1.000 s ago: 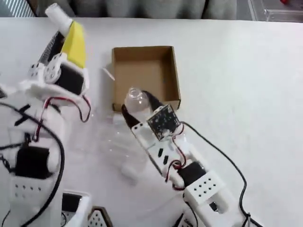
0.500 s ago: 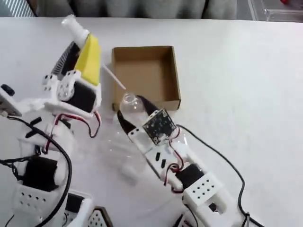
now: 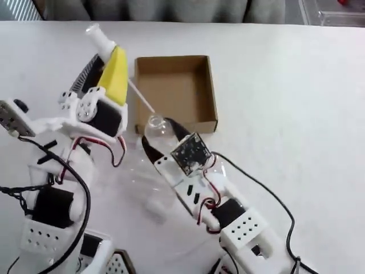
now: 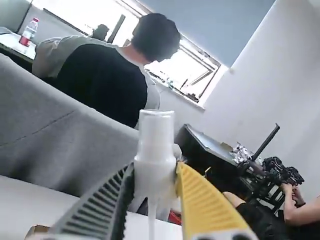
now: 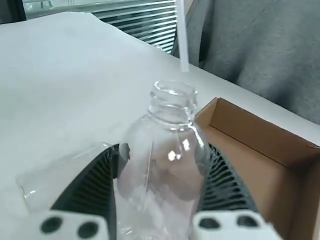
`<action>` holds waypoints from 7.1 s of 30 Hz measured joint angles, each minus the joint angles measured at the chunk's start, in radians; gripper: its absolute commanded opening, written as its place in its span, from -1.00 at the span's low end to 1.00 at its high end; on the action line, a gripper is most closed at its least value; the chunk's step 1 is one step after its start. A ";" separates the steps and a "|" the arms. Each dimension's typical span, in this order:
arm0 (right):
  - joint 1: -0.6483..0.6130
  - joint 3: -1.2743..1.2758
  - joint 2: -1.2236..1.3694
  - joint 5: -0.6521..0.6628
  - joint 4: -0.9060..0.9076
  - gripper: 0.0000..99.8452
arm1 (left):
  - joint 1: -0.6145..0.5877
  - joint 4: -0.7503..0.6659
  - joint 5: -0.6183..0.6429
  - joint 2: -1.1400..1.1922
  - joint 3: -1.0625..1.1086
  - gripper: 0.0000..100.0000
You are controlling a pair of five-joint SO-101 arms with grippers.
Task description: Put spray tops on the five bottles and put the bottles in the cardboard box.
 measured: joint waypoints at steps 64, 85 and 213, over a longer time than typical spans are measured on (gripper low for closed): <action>0.813 -0.934 0.882 0.436 1.146 -0.59 | -0.512 0.358 -0.272 1.229 -0.245 -0.95; 0.806 -1.293 1.042 0.437 1.510 -0.94 | -0.419 0.358 -0.531 1.229 -0.245 -0.95; 1.651 -0.239 0.066 1.160 0.858 -0.97 | 0.799 0.503 -0.503 1.103 -0.114 -0.27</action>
